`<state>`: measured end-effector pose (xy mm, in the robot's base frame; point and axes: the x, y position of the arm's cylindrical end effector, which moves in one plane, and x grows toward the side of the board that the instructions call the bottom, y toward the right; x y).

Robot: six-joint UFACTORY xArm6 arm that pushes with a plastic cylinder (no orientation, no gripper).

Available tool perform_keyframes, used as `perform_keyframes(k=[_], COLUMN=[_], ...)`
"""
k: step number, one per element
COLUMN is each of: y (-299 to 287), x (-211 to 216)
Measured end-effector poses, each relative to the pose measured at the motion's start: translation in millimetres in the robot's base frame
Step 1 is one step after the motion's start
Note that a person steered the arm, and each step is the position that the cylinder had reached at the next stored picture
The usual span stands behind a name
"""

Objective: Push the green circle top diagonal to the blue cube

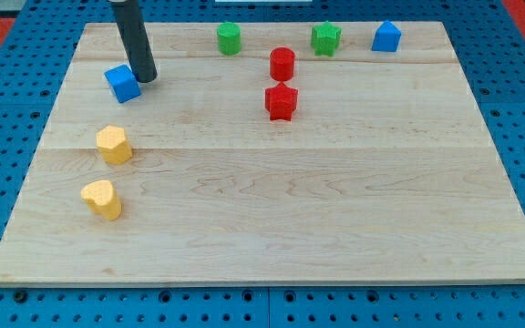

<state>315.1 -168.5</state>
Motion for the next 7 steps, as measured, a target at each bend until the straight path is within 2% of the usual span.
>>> perform_keyframes(k=[1,2,3,4,7], y=[-2.9,44.1,60.0,100.9,143.2], x=[6.6,7.2,22.3,8.7,-56.7])
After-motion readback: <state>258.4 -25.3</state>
